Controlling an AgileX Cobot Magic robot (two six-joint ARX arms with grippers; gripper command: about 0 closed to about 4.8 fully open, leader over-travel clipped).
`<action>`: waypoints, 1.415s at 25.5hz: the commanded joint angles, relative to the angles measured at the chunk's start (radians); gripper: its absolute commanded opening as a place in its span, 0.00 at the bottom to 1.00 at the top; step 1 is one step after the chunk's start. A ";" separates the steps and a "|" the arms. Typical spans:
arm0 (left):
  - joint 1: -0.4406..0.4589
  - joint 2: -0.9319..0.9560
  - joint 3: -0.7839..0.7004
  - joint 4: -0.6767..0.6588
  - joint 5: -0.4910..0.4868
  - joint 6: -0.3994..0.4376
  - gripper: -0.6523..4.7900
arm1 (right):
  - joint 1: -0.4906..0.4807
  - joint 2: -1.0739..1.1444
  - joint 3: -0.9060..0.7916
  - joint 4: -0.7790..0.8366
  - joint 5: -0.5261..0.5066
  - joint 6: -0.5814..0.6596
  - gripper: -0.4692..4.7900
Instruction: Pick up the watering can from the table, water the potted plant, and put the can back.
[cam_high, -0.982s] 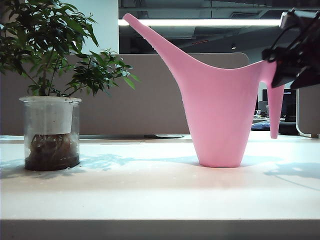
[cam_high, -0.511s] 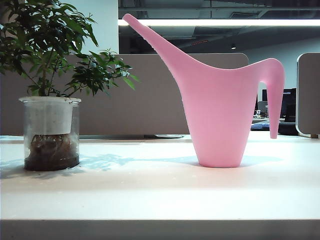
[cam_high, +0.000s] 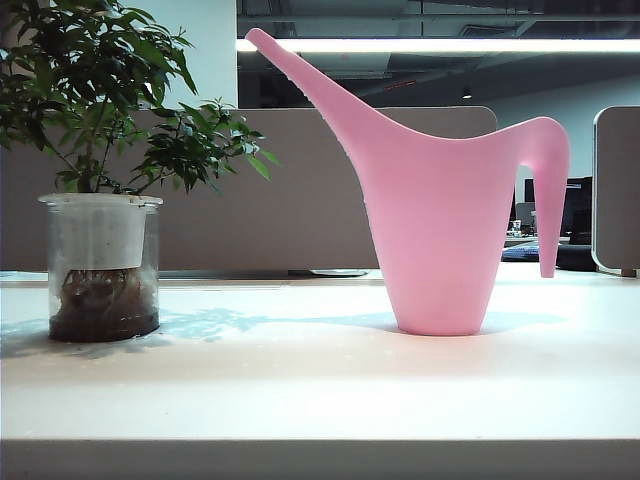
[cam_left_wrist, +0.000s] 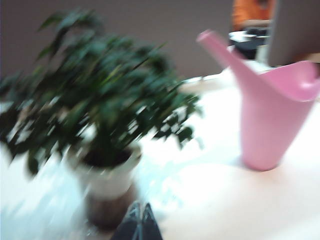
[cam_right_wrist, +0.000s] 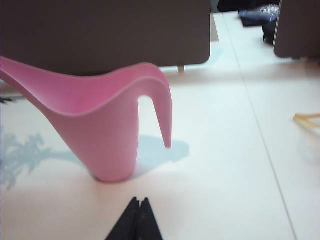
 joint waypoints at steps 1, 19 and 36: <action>0.000 -0.019 -0.050 -0.033 -0.075 -0.012 0.11 | -0.001 -0.067 -0.001 0.052 0.051 0.002 0.08; 0.015 -0.184 -0.503 0.349 -0.041 -0.032 0.11 | 0.000 -0.064 -0.621 0.650 0.008 0.003 0.08; 0.266 -0.189 -0.564 0.416 0.013 -0.044 0.11 | -0.001 -0.065 -0.677 0.671 0.040 -0.174 0.08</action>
